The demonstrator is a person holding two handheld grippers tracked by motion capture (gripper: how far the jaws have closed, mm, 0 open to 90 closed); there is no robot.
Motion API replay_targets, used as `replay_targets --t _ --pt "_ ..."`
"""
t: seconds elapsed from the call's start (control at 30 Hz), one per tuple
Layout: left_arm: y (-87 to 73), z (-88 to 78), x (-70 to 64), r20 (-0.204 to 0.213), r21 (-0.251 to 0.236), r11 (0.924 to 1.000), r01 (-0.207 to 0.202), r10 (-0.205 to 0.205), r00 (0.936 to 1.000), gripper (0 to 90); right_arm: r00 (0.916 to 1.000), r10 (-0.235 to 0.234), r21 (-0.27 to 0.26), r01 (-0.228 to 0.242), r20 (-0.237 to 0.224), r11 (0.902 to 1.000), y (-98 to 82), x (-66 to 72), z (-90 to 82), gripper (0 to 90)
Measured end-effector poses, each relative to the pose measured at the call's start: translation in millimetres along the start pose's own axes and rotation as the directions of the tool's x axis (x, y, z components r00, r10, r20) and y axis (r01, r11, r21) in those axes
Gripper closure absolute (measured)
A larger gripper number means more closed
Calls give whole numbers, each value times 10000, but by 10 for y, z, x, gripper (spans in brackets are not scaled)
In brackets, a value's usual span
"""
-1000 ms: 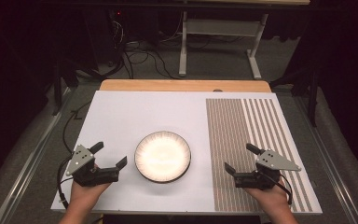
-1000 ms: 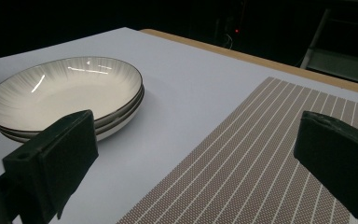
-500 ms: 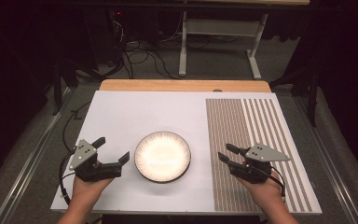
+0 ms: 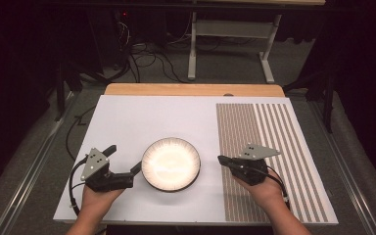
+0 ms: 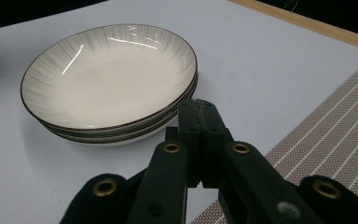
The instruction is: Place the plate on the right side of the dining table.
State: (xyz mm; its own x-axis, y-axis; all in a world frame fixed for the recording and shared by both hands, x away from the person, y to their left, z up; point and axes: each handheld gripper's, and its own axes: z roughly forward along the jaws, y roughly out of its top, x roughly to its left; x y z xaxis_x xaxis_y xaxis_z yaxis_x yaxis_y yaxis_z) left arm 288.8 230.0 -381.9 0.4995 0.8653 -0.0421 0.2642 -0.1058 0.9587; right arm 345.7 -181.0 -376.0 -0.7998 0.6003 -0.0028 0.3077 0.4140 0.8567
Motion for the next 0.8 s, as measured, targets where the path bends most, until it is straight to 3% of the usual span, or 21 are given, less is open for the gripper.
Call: replay_targets --t 0.33,0.57,0.8 --pt "-29 -73 3 34 -189 9998 -23 23 10000 0 9996 -242 289 247 -149 9993 94 70 234 900" --pt "-36 -102 18 -4 -264 9997 4 -4 10000 0 9984 -299 993 345 -477 9945 124 118 405 900" --pt "-39 -106 9 -6 -267 9996 -31 31 10000 0 9971 -388 1332 473 -652 9900 139 166 529 900"
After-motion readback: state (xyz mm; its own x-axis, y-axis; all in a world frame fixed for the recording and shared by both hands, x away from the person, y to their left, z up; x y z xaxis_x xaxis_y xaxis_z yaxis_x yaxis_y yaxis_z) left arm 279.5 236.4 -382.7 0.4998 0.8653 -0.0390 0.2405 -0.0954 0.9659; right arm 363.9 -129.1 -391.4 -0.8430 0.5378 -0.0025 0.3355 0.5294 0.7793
